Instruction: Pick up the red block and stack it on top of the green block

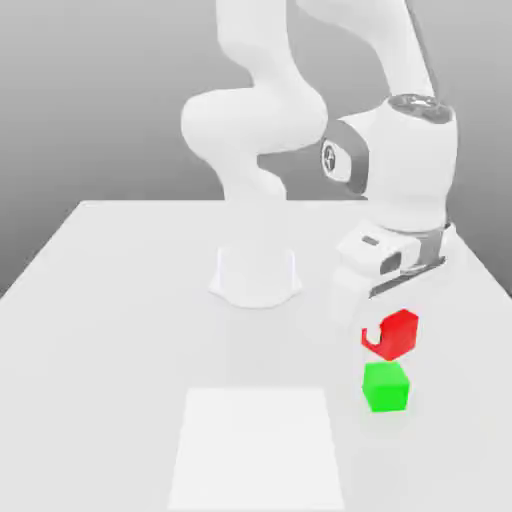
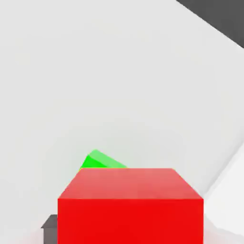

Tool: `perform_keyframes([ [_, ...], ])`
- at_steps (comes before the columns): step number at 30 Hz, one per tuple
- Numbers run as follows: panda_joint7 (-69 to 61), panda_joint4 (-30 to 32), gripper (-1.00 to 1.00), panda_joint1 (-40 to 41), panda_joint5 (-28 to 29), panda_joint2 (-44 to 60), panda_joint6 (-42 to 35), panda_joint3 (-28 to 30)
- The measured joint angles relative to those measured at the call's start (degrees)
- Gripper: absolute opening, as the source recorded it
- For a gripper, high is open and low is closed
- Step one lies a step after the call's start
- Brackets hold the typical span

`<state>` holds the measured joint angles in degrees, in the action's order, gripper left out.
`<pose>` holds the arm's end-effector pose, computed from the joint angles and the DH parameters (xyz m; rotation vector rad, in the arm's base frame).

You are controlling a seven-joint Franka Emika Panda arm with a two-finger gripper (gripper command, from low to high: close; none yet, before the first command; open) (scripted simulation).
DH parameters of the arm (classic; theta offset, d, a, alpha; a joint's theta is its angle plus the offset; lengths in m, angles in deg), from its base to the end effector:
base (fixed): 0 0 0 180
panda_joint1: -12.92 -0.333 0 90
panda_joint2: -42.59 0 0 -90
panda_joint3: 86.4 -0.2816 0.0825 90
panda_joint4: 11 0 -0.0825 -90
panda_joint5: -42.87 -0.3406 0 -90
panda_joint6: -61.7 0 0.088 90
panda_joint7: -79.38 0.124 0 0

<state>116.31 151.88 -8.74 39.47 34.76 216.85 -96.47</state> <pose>0.3000 0.1799 0.2247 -3.1321 0.2294 0.0006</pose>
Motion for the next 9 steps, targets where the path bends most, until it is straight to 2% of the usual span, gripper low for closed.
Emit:
perform_keyframes([
  [5, 3.75, -0.11, -1.00, 0.19, 4.82, 9.20, 8.97, 0.54],
  [6, 4.47, -0.17, 1.00, 0.09, 5.84, 10.95, 10.62, 0.90],
  [9, 4.47, -0.17, 1.00, 0.09, 5.84, 10.95, 10.62, 0.90],
])
